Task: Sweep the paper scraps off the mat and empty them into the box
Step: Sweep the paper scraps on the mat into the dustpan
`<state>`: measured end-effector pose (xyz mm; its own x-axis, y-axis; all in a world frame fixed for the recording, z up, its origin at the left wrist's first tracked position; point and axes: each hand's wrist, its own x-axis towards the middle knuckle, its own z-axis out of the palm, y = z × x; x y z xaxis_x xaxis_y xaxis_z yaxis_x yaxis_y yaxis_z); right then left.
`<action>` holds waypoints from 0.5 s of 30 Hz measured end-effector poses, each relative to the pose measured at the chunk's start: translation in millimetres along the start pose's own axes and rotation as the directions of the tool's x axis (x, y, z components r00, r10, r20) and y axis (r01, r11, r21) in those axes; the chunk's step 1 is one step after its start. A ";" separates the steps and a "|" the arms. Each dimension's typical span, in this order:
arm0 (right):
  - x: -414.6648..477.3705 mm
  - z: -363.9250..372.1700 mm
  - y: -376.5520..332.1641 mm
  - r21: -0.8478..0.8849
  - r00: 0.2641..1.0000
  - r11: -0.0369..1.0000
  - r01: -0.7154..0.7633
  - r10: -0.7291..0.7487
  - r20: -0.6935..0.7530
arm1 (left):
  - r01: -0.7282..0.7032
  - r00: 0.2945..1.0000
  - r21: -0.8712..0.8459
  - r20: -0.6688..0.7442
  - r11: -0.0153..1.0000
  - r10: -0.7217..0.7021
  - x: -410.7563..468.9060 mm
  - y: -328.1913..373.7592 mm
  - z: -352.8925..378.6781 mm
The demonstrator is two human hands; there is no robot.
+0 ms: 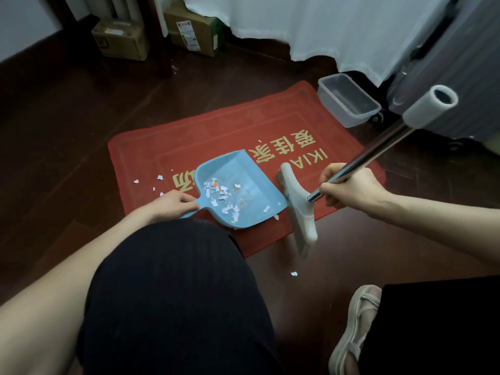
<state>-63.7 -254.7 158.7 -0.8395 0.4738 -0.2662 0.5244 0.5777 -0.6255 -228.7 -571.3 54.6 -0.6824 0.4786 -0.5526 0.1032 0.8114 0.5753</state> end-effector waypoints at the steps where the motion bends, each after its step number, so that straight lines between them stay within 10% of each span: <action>1: -3.9 -1.6 3.8 0.038 1.000 0.999 -0.022 0.022 -0.003 | 0.001 1.000 0.002 0.001 1.000 -0.001 -0.3 2.2 -1.1; 15: -80.7 33.0 69.7 -0.170 0.989 0.975 -0.144 0.134 -0.066 | -0.103 0.903 0.302 0.428 0.948 -0.039 -4.5 3.3 -7.9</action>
<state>35.8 -274.6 112.4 -0.7501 0.5899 -0.2989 0.6562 0.6080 -0.4469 -231.0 -573.4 63.7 -0.3106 0.5443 -0.7793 0.3865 0.8213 0.4196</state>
